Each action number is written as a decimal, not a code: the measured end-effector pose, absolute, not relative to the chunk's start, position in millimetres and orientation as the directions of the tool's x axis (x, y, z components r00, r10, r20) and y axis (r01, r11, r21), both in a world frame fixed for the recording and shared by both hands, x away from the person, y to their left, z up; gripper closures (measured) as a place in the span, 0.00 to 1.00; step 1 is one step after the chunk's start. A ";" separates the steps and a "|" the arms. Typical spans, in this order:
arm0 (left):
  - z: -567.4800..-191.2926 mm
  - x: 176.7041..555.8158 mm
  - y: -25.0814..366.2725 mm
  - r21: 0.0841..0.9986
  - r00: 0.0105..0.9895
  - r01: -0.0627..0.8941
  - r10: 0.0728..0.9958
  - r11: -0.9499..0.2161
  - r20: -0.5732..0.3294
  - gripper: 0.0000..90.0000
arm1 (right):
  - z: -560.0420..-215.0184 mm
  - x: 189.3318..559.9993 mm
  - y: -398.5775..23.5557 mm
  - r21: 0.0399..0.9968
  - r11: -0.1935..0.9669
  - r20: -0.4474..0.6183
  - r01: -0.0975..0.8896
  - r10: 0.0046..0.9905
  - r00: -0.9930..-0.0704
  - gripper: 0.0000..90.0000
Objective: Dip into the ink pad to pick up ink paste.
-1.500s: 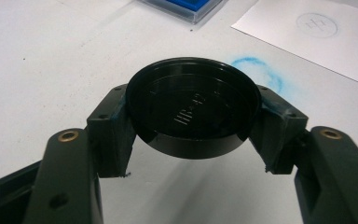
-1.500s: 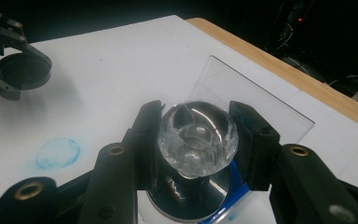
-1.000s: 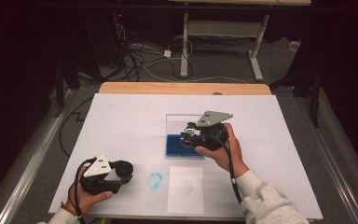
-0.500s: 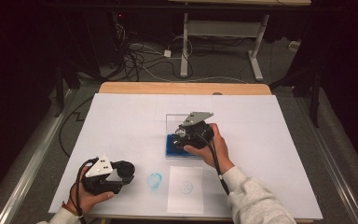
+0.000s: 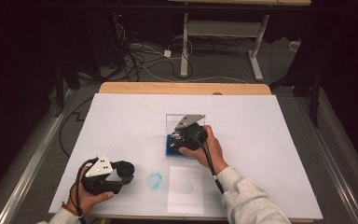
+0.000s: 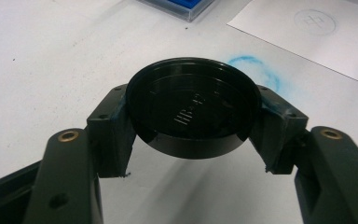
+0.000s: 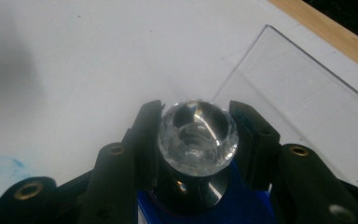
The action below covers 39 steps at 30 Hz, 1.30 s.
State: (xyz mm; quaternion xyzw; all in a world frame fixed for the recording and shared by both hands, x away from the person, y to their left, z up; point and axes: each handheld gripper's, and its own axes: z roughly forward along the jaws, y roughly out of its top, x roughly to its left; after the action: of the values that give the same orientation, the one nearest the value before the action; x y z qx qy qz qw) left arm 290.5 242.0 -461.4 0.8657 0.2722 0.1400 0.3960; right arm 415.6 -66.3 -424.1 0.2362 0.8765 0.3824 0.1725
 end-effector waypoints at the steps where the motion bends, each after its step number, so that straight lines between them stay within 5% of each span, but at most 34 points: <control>1: -461.4 290.3 242.0 0.762 0.813 0.360 0.582 -0.538 0.027 0.41 | -425.2 415.8 -65.5 0.749 0.599 -0.123 0.283 0.545 -0.829 0.63; 39: -463.2 288.8 239.6 0.762 0.807 0.375 0.591 -0.528 0.013 0.41 | -435.5 416.2 -64.8 0.738 0.598 -0.129 0.314 0.582 -0.803 0.63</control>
State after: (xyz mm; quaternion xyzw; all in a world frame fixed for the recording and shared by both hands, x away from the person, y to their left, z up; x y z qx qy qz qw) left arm 288.8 239.6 -463.2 0.8634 0.2796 0.1362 0.3972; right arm 416.2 -64.8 -435.5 0.2558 0.8751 0.3684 0.1817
